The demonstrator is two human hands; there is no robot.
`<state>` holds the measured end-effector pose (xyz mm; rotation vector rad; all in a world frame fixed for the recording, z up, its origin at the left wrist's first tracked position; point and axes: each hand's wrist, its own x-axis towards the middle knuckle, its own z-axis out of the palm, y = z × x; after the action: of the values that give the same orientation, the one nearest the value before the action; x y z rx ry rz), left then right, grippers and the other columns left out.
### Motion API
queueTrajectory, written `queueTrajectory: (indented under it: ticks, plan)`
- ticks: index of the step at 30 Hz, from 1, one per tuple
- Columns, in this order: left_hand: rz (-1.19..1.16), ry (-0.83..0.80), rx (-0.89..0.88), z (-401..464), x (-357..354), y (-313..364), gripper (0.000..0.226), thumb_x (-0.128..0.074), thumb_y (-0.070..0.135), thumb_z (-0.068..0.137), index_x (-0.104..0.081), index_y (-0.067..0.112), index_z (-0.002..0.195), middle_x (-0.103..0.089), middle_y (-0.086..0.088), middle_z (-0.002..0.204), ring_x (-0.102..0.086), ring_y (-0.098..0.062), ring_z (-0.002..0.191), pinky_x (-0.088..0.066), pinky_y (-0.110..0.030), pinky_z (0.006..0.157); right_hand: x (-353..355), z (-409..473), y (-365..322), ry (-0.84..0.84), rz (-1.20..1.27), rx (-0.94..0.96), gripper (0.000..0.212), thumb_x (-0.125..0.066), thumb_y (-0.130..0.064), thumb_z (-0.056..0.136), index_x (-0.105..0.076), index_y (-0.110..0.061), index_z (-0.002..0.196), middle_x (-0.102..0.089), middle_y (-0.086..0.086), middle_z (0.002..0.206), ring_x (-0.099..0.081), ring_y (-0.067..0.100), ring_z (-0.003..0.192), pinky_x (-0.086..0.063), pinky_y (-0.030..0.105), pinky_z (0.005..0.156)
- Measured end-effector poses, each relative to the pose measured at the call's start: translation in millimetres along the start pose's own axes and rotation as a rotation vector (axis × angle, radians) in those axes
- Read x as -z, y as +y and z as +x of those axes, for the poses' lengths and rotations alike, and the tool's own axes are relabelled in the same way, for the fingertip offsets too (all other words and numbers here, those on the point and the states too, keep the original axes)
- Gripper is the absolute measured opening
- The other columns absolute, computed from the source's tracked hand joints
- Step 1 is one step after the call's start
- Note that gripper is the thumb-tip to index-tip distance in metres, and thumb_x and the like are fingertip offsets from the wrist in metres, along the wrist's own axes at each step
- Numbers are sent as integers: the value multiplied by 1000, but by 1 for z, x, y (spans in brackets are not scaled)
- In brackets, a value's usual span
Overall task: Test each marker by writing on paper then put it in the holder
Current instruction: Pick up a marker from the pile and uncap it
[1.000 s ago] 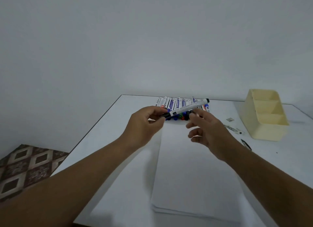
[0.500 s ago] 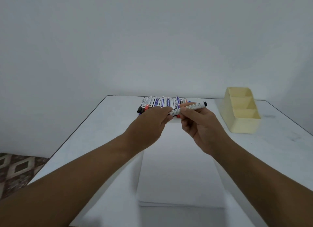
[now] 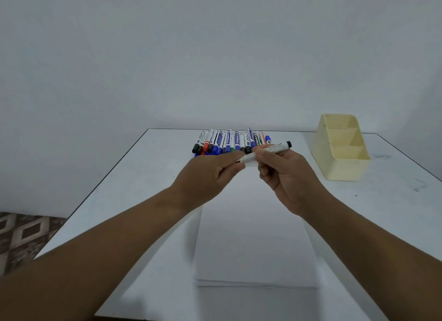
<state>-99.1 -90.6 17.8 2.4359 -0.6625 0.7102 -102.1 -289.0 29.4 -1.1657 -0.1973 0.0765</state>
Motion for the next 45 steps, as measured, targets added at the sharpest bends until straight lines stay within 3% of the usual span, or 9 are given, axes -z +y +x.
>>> queueTrajectory:
  ticks: [3,6,10,14,21,30,34,38,45]
  plan:
    - [-138,-169,133,-1,1,-3,62,-62,65,85,-42,46,141,-50,14,63,-47,-5,59,-38,-19,58,4,3,3,25,-13,-7,6,-69,-12,93,-72,-7,95,-54,7,74,-45,14,63,-44,23,59]
    - [-98,-256,226,-6,-1,-24,87,-59,73,80,-19,41,150,-49,9,81,-44,-8,65,-39,-25,62,13,7,5,81,-29,-21,6,-72,-14,92,-71,-8,93,-54,6,74,-46,14,62,-43,24,58]
    - [-6,-316,277,-12,-4,-63,41,-45,25,101,-37,23,141,-51,7,110,-52,-10,89,-46,-32,82,27,12,11,143,-34,-43,10,-72,-14,92,-69,-7,97,-54,3,72,-46,13,61,-42,22,53]
    - [217,-418,260,-11,-11,-117,59,-46,-7,91,-45,17,145,-48,-4,135,-52,-20,121,-42,-27,97,38,16,19,180,-50,-70,17,-72,-16,92,-68,-5,105,-55,2,72,-47,12,61,-43,22,54]
    - [262,-324,182,3,-22,-148,45,-48,10,102,-51,23,145,-62,-7,109,-56,-26,107,-41,-31,87,39,27,32,185,-63,-115,13,-74,-18,91,-65,-9,95,-55,2,72,-47,13,61,-42,23,55]
    - [120,-216,290,4,-28,-158,42,-55,16,101,-53,23,143,-65,-4,121,-55,-20,115,-28,-15,84,28,45,46,202,-63,-135,16,-76,-18,89,-68,-9,99,-57,3,71,-49,13,61,-44,24,55]
    - [93,-205,349,1,-24,-152,45,-58,24,100,-51,23,144,-61,-2,132,-51,-18,124,-29,-16,92,24,51,53,210,-54,-141,13,-75,-18,90,-68,-11,99,-58,3,72,-51,14,62,-46,26,56]
    - [270,-143,185,-6,-19,-137,49,-58,42,97,-55,21,142,-53,-1,146,-39,-25,141,-29,-31,111,18,56,57,226,-40,-129,16,-72,-21,92,-71,-12,105,-60,1,74,-55,14,63,-50,25,58]
    - [281,-497,104,-26,-11,-93,86,-32,80,85,-34,30,155,-18,15,164,2,-2,151,-3,-27,123,7,72,60,267,7,-113,12,-64,-18,99,-67,-8,106,-70,11,88,-68,20,70,-60,33,70]
